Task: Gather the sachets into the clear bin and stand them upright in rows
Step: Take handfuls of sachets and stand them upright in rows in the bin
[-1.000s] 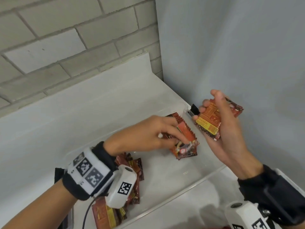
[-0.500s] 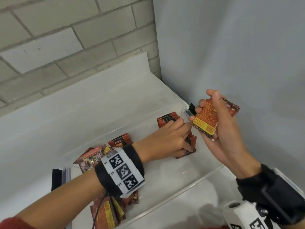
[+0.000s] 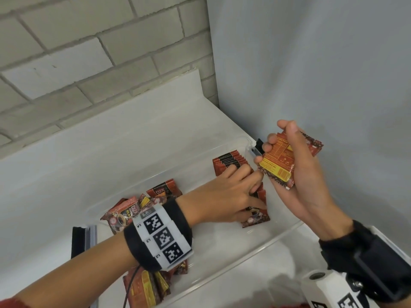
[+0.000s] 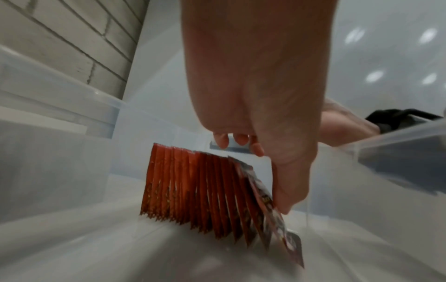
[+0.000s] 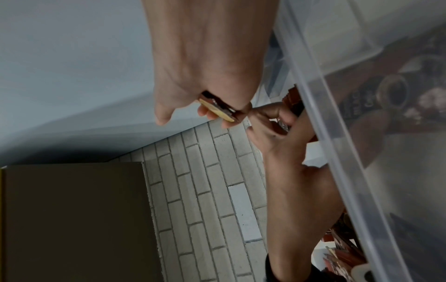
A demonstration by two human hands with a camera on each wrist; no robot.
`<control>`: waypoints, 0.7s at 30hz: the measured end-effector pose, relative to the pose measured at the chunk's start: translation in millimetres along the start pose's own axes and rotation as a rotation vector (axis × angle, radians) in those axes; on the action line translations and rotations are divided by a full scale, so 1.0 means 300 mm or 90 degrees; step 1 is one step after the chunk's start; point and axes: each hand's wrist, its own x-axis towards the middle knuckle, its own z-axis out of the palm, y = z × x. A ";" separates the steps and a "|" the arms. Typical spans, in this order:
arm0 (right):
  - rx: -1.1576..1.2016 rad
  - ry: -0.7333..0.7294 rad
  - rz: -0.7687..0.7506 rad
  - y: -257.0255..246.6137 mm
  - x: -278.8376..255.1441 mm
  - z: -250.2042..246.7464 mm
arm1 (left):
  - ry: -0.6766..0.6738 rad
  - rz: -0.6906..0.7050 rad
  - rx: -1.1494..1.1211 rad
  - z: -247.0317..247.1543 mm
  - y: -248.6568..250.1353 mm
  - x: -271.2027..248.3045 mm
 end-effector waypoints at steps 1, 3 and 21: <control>0.001 0.001 0.001 0.001 0.001 0.000 | -0.002 0.001 0.018 0.003 0.003 0.002; 0.008 -0.002 0.000 0.001 0.001 -0.002 | -0.008 0.003 0.039 0.009 0.013 0.006; 0.042 -0.012 -0.008 -0.004 -0.004 0.008 | 0.054 -0.007 0.127 0.032 0.011 0.027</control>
